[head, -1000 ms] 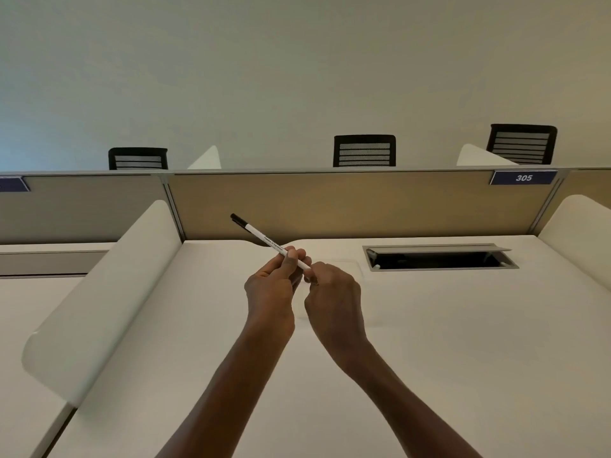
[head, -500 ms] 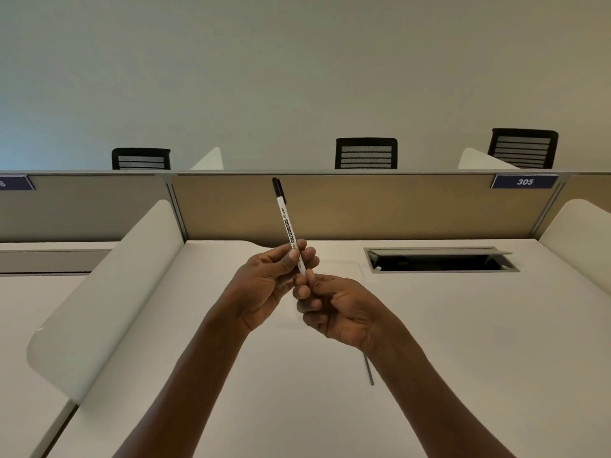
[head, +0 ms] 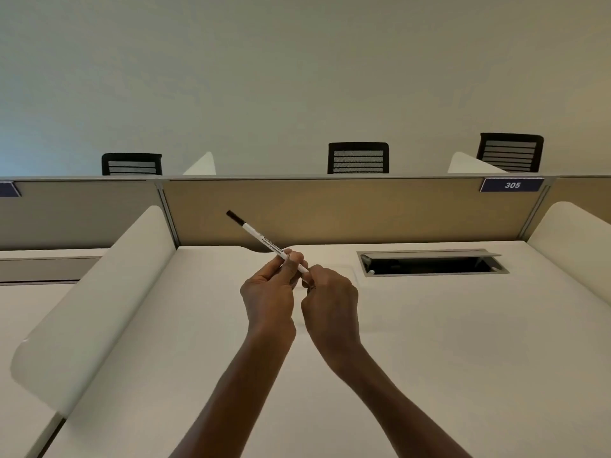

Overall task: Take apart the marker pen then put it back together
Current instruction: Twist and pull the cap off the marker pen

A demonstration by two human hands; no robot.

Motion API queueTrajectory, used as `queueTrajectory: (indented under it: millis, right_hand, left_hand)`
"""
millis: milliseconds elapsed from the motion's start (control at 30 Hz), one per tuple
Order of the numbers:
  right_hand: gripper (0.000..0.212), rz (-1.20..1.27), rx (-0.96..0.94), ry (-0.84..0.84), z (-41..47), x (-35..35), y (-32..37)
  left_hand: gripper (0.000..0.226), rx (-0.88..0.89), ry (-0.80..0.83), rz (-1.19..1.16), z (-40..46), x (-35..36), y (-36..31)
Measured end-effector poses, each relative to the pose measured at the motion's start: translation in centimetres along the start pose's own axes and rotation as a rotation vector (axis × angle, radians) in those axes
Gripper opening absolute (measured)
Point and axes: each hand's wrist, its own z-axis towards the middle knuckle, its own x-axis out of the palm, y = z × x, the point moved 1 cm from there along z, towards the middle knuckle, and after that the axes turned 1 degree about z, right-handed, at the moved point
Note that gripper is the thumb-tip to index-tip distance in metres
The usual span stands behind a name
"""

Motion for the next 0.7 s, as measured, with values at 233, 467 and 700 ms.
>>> queueTrajectory:
  millis: [233, 467, 700]
  right_hand:
    - [0.007, -0.14, -0.13, -0.01, -0.7, 0.5, -0.6]
    - [0.034, 1.106, 0.67, 0.822, 1.9, -2.0, -1.9]
    - [0.029, 0.782, 0.556, 0.556, 1.2, -0.6, -0.7]
  left_hand:
    - [0.022, -0.114, -0.014, -0.08, 0.0, -0.7, 0.8]
    - [0.023, -0.11, 0.36, -0.009, 1.7, -3.1, -0.6]
    - [0.015, -0.027, 0.158, -0.003, 0.9, -2.7, -0.1]
